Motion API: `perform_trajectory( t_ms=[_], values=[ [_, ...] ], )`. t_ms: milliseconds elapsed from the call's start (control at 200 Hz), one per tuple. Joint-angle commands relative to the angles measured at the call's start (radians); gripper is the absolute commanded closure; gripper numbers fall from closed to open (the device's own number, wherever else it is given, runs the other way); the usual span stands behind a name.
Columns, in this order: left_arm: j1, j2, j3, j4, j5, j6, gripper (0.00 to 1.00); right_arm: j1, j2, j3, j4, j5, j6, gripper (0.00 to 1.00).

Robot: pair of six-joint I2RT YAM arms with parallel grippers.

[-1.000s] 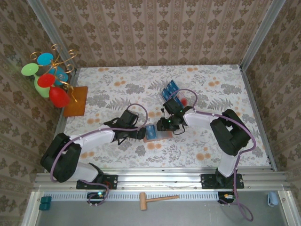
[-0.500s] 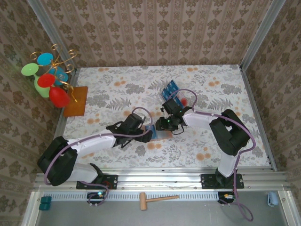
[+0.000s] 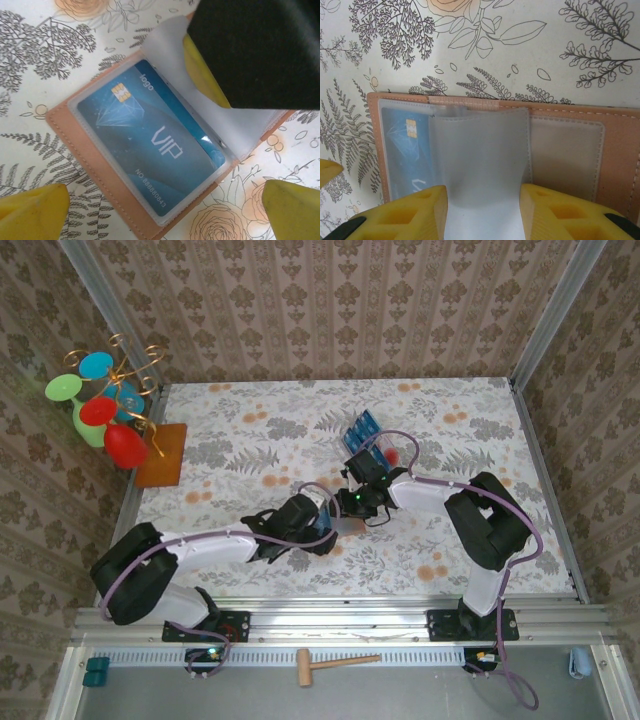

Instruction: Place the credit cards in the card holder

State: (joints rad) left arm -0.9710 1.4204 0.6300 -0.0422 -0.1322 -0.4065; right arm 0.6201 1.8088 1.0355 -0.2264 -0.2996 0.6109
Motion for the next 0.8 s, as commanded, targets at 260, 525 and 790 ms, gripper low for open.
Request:
perform_trajectory(
  t_ms=[260, 525, 790],
  values=[
    [-0.023, 0.086, 0.089, 0.01, -0.055, 0.064, 0.0, 0.007, 0.018, -0.018, 0.016, -0.03, 0.026, 0.57],
    [-0.024, 0.128, 0.102, -0.003, -0.072, 0.077, 0.0, 0.007, 0.015, -0.019, 0.021, -0.035, 0.031, 0.57],
    [-0.023, 0.169, 0.103, -0.008, -0.095, 0.077, 0.0, 0.007, 0.004, -0.03, 0.021, -0.033, 0.033, 0.57]
  ],
)
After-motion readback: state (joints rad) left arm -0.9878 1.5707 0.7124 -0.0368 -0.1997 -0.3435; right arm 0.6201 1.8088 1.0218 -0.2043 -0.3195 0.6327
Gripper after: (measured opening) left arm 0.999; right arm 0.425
